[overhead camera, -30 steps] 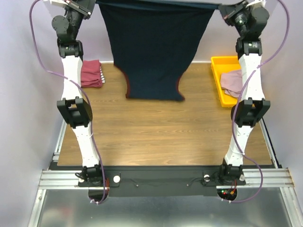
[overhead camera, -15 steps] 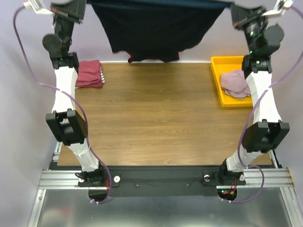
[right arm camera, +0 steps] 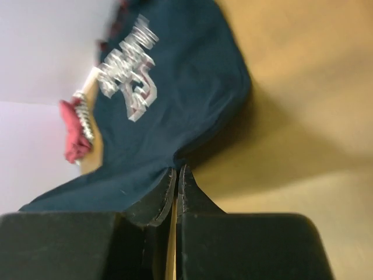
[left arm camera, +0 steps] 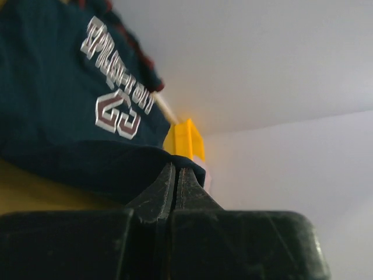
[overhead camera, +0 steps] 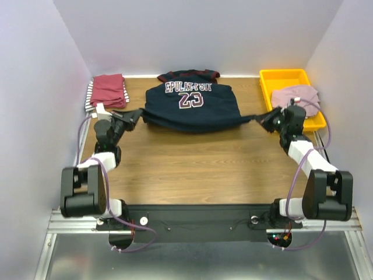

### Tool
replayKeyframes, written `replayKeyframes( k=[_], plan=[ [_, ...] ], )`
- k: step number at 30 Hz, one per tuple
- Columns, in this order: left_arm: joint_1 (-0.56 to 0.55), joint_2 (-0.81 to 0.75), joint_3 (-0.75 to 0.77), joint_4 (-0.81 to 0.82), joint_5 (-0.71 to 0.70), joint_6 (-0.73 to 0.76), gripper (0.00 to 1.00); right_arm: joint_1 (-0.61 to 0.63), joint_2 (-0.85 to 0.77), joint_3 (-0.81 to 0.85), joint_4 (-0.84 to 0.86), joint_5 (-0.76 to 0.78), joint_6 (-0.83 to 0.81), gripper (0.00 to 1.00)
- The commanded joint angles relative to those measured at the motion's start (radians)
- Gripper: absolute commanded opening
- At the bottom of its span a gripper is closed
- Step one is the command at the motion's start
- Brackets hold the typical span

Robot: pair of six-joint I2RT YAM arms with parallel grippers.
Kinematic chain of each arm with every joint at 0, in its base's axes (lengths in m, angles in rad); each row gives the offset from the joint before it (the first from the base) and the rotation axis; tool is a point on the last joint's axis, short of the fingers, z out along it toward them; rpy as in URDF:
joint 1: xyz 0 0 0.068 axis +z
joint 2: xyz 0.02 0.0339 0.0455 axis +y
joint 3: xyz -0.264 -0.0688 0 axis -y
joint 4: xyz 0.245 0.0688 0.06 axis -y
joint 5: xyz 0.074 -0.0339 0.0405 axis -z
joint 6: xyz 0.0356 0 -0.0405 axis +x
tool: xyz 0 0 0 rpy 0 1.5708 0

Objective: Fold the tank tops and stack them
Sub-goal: Flatten the tank top out

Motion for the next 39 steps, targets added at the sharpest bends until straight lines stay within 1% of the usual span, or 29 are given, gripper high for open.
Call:
replayKeyframes(
  k=[1,2,4,5,7,8,9,11,14,15,16,17,20,22,24,28,30,32,35,37,38,39],
  plan=[
    [-0.067,-0.199,-0.105,-0.114,-0.035,0.056,0.00,-0.014,-0.101,-0.113,-0.049,-0.056,0.011,0.00],
    [-0.075,-0.255,-0.118,-0.254,-0.056,0.113,0.00,-0.014,-0.138,-0.171,-0.084,-0.059,0.006,0.00],
    [-0.095,-0.308,-0.133,-0.402,-0.070,0.161,0.00,-0.014,-0.173,-0.230,-0.129,-0.050,0.009,0.00],
    [-0.096,-0.328,-0.133,-0.547,-0.073,0.203,0.00,-0.014,-0.209,-0.275,-0.175,-0.039,0.009,0.00],
    [-0.098,-0.386,-0.139,-0.700,-0.106,0.240,0.00,-0.014,-0.236,-0.311,-0.198,-0.042,0.008,0.00],
    [-0.098,-0.403,-0.144,-0.766,-0.116,0.253,0.00,-0.014,-0.247,-0.326,-0.236,-0.036,0.009,0.00],
    [-0.098,-0.431,-0.150,-0.870,-0.140,0.267,0.00,-0.014,-0.267,-0.357,-0.268,-0.034,0.011,0.00],
    [-0.098,-0.458,-0.177,-0.961,-0.150,0.248,0.00,-0.014,-0.286,-0.400,-0.298,-0.025,0.020,0.00],
    [-0.099,-0.468,-0.187,-1.030,-0.165,0.251,0.00,-0.014,-0.296,-0.432,-0.328,-0.019,0.037,0.00],
    [-0.099,-0.465,-0.182,-1.093,-0.197,0.256,0.00,-0.014,-0.302,-0.441,-0.350,-0.019,0.042,0.00],
    [-0.099,-0.462,-0.170,-1.119,-0.211,0.273,0.00,-0.016,-0.324,-0.449,-0.364,-0.016,0.045,0.00],
    [-0.099,-0.459,-0.167,-1.159,-0.225,0.277,0.00,-0.016,-0.338,-0.457,-0.396,-0.007,0.051,0.00],
    [-0.098,-0.445,-0.154,-1.211,-0.258,0.302,0.00,-0.016,-0.388,-0.440,-0.478,0.053,0.039,0.00],
    [-0.099,-0.429,-0.153,-1.230,-0.262,0.313,0.00,-0.016,-0.395,-0.428,-0.516,0.081,0.033,0.00],
    [-0.098,-0.416,-0.151,-1.247,-0.259,0.331,0.00,-0.019,-0.367,-0.403,-0.572,0.116,0.013,0.00],
    [-0.098,-0.402,-0.121,-1.294,-0.283,0.391,0.00,-0.054,-0.344,-0.359,-0.657,0.162,-0.049,0.00],
    [-0.098,-0.408,-0.122,-1.304,-0.288,0.396,0.00,-0.066,-0.364,-0.350,-0.683,0.168,-0.058,0.00],
    [-0.098,-0.411,-0.131,-1.299,-0.257,0.396,0.00,-0.071,-0.365,-0.340,-0.701,0.155,-0.050,0.01],
    [-0.098,-0.396,-0.116,-1.310,-0.243,0.409,0.00,-0.071,-0.358,-0.317,-0.720,0.148,-0.049,0.09],
    [-0.096,-0.379,-0.104,-1.331,-0.226,0.420,0.01,-0.071,-0.362,-0.304,-0.741,0.158,-0.053,0.26],
    [-0.098,-0.376,-0.093,-1.351,-0.223,0.426,0.09,-0.071,-0.365,-0.288,-0.758,0.161,-0.059,0.39],
    [-0.098,-0.376,-0.082,-1.360,-0.211,0.429,0.15,-0.071,-0.370,-0.281,-0.767,0.162,-0.061,0.43]
  ],
)
